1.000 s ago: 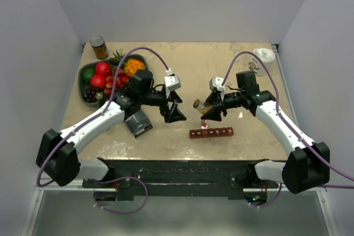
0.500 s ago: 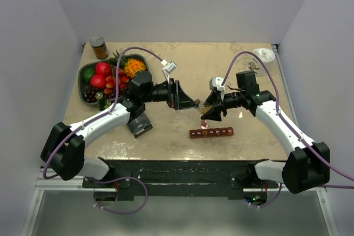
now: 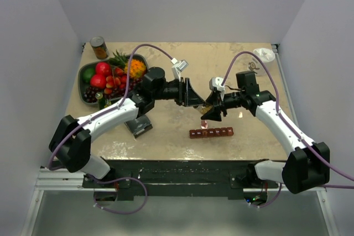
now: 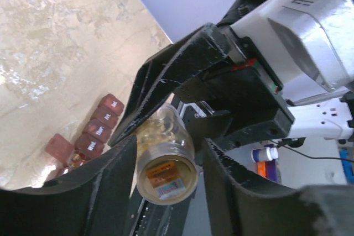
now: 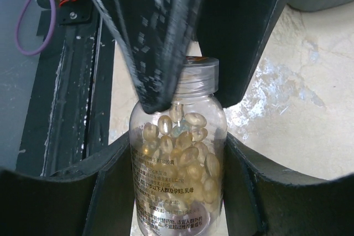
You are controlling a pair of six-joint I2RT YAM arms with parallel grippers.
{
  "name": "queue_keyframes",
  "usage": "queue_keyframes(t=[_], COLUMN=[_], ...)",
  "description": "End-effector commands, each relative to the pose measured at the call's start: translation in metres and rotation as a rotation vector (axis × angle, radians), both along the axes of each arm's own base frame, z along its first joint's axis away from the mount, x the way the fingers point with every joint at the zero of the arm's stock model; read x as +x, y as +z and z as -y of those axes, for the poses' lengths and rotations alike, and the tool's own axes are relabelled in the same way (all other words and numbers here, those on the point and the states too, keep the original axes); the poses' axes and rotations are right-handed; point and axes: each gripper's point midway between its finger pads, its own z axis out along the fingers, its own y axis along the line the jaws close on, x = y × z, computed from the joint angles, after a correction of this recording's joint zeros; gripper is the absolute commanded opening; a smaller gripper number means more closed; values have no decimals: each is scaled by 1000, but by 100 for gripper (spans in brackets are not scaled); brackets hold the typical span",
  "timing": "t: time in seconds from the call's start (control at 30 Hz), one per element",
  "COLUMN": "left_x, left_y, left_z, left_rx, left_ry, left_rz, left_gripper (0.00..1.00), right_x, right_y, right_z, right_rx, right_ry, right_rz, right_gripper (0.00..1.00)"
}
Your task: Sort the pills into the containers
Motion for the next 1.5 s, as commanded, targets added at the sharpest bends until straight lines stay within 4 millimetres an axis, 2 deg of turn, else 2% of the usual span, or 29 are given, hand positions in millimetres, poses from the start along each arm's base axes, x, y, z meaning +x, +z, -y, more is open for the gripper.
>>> queue_keyframes(t=[0.0,0.1,0.2,0.33,0.37,0.4,0.47,0.5,0.6,0.93,1.03,1.1,1.17,1.27,1.3,1.47], left_x=[5,4,-2,-9,-10,-11,-9,-8,-6,-4,-1,-3,-6,-13,-14,-27], left_y=[4,2,4,1,3,-5,-3,-4,-3,-10,-11,-11,-11,-14,-15,-16], left_z=[4,3,2,-1,-1,-5,-5,-4,-3,-12,-14,-15,-16,-19,-18,-21], left_rx=[47,77,89,102,99,124,116,115,121,206,229,233,235,260,267,228], left_ry=[-21,-45,-106,-218,-234,-249,-256,-253,-237,-218,-210,-223,-251,-317,-351,-444], left_rz=[60,89,170,348,383,368,360,343,324,312,317,332,353,482,587,900], left_gripper=[47,30,25,25,26,29,35,43,49,54,47,34,29,26,26,25], right_x=[3,4,3,3,2,3,2,3,3,4,4,4,3,3,3,1], right_y=[26,26,26,27,27,26,27,26,26,25,25,24,24,25,25,25], right_z=[-5,-5,-5,-5,-6,-5,-5,-5,-5,-5,-5,-5,-5,-5,-5,-7], right_rx=[42,42,44,46,48,46,47,47,46,45,45,44,44,47,47,55], right_ry=[18,17,19,20,23,20,21,20,19,19,18,18,18,21,21,31], right_rz=[77,74,72,70,71,70,70,70,70,67,66,63,62,61,62,57], right_gripper=[8,8,8,8,8,8,8,8,8,8,8,8,8,8,8,8])
